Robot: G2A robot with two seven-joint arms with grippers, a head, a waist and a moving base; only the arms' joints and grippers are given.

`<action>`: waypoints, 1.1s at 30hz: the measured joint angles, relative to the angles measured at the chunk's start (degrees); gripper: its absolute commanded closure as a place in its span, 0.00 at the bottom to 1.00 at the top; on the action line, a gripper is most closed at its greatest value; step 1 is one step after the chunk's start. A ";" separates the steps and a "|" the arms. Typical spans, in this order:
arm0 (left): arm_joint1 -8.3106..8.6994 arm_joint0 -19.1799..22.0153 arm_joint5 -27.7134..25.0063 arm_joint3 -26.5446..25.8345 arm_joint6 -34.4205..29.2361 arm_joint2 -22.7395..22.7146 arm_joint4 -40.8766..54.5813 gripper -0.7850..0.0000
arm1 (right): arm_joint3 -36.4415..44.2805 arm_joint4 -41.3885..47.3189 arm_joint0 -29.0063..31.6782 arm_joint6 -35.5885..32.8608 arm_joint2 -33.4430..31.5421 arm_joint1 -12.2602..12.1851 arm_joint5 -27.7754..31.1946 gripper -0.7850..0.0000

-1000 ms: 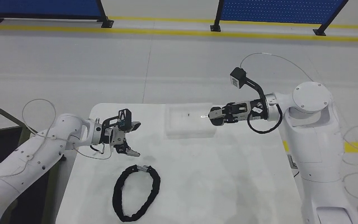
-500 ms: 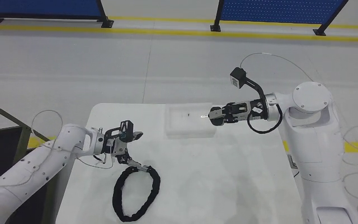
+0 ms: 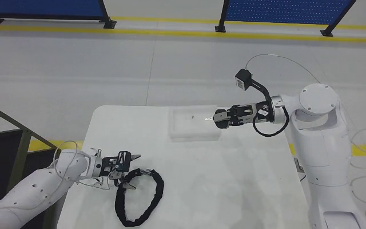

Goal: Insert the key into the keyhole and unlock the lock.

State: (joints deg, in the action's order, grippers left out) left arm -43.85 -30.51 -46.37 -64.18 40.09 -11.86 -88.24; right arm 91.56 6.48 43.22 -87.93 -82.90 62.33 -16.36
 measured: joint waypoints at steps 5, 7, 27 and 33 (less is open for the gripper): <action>-2.24 -0.35 2.13 2.62 0.59 -0.20 -1.37 0.00 | 0.00 0.00 0.00 0.00 0.00 0.00 0.00 1.00; -3.31 -0.38 2.23 3.75 0.79 -0.10 -2.04 0.00 | 0.00 0.00 0.00 0.00 0.00 0.00 0.00 1.00; -8.25 -0.69 3.39 10.61 4.97 -0.22 -11.02 0.50 | 0.00 0.00 0.00 0.00 0.00 0.00 0.00 1.00; -9.04 -1.06 4.39 10.96 3.39 -1.12 -11.52 0.61 | 0.00 0.00 0.00 0.00 0.00 0.00 0.00 1.00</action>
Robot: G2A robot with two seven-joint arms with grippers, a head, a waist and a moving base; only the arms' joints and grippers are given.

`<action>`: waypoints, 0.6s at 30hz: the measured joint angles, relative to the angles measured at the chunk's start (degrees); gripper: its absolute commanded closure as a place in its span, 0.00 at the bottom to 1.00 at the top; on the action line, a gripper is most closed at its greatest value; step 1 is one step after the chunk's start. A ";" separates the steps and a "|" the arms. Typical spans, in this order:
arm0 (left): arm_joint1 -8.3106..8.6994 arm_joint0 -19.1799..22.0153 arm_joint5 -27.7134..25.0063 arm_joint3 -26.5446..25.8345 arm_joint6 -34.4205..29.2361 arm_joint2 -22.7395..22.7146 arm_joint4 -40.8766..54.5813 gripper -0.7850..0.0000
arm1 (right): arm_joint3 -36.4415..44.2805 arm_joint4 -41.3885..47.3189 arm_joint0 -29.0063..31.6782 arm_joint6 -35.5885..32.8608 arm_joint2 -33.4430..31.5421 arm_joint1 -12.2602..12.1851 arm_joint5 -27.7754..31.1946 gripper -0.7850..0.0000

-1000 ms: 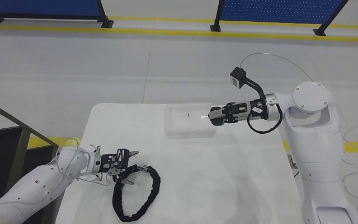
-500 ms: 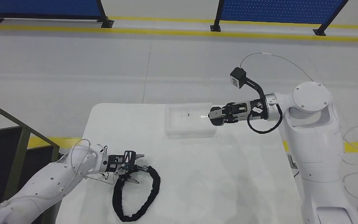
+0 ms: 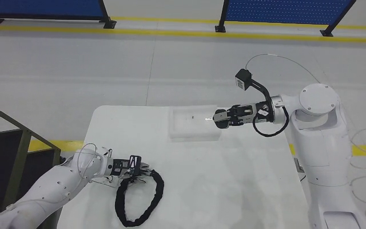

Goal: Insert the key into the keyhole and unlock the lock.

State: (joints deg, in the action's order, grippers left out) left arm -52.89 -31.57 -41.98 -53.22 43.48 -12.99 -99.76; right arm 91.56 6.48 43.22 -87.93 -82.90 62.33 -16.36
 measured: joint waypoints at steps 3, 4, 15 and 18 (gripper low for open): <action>-0.33 -0.22 0.22 0.47 -0.75 -0.73 0.67 1.00 | 0.00 0.00 0.00 0.00 0.00 0.00 0.00 1.00; -0.41 -0.28 0.23 0.57 -0.91 -0.93 0.80 1.00 | 0.00 0.00 0.00 0.00 0.00 0.00 0.00 1.00; 0.05 -0.97 -1.31 -0.44 1.89 -3.32 0.81 1.00 | 0.00 0.00 0.00 0.00 0.00 0.00 0.00 1.00; 0.66 -1.24 -1.98 -1.76 3.57 -4.43 1.37 1.00 | 0.00 0.00 0.00 0.00 0.00 0.00 0.00 1.00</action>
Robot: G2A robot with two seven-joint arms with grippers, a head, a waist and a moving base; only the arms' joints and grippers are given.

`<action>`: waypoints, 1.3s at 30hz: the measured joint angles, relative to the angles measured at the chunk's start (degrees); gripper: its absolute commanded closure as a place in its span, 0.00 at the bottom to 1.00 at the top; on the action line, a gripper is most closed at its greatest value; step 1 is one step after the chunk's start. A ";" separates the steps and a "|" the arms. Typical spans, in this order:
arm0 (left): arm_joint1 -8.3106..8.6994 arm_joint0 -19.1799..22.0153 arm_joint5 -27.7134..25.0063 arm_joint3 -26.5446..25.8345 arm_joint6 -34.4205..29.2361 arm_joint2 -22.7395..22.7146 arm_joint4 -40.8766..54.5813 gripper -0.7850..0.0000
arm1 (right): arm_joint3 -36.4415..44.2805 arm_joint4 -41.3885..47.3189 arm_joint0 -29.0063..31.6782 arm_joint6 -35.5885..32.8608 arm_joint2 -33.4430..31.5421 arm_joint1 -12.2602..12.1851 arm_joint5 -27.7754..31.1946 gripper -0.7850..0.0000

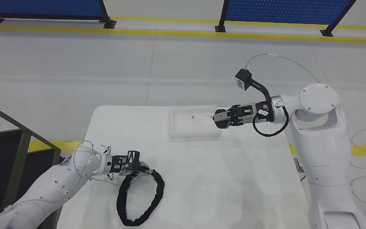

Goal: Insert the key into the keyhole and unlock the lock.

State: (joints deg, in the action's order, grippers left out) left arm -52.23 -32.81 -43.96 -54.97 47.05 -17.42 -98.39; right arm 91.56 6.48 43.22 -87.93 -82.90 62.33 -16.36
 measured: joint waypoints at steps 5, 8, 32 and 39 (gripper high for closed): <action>1.64 -0.66 -1.38 -3.78 3.31 -2.13 0.55 1.00 | 0.00 0.00 0.00 0.00 0.00 0.00 0.00 1.00; 2.95 -1.50 -2.39 -6.58 4.95 -4.09 2.17 1.00 | 0.00 0.00 0.00 0.00 0.00 0.00 0.00 1.00; 8.85 -1.66 -9.39 -31.87 -1.48 -21.40 12.64 1.00 | 5.92 11.08 -13.87 5.11 24.31 -9.73 -5.11 1.00; 7.09 -0.66 -9.21 -30.62 -1.59 -20.14 15.10 1.00 | 6.02 14.88 -15.72 6.60 25.99 -11.57 -6.63 1.00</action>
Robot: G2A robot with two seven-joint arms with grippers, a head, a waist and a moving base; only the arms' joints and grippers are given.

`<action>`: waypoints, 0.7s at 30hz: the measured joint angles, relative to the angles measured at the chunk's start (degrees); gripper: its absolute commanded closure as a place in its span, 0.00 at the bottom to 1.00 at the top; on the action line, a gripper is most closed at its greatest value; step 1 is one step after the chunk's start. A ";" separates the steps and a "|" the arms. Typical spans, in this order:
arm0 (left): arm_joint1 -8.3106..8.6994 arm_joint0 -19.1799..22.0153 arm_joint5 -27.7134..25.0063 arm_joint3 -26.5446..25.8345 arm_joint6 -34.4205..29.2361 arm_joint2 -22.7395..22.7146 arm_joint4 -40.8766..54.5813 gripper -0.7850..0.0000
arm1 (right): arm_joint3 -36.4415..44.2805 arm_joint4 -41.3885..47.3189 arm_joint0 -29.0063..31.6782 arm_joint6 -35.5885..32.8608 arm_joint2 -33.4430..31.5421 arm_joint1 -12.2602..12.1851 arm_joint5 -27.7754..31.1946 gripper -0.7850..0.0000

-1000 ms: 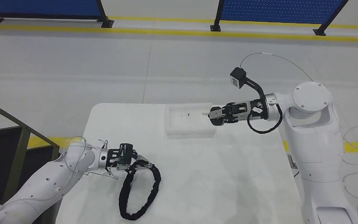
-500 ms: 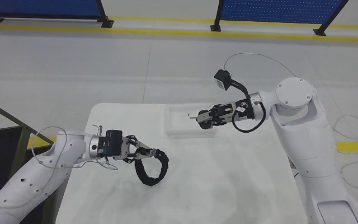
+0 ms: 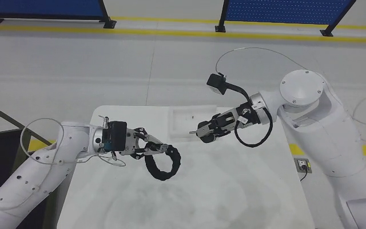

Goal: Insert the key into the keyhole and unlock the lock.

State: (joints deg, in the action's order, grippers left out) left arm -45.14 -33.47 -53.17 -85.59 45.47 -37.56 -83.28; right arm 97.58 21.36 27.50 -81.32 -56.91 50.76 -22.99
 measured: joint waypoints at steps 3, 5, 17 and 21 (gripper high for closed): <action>0.04 -0.01 0.00 -0.03 -0.01 -0.03 -0.05 1.00 | 0.00 -0.02 0.01 -0.01 -0.01 0.00 0.01 1.00; 0.04 -0.01 -0.01 -0.04 -0.02 -0.03 -0.06 1.00 | 0.00 0.00 0.00 -0.01 -0.01 0.00 0.01 1.00; -0.15 -1.21 0.44 0.56 -1.66 0.16 1.58 1.00 | 2.34 -0.60 -0.14 0.77 0.65 -0.14 -0.69 1.00; -1.55 -2.48 0.11 1.70 -5.33 1.28 8.05 1.00 | 6.13 -0.98 -4.18 3.81 6.05 -1.37 -3.75 1.00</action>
State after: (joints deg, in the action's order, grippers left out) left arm -46.69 -35.94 -53.06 -83.89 40.14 -36.28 -75.24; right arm 103.71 20.38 23.32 -77.52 -50.85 49.38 -26.75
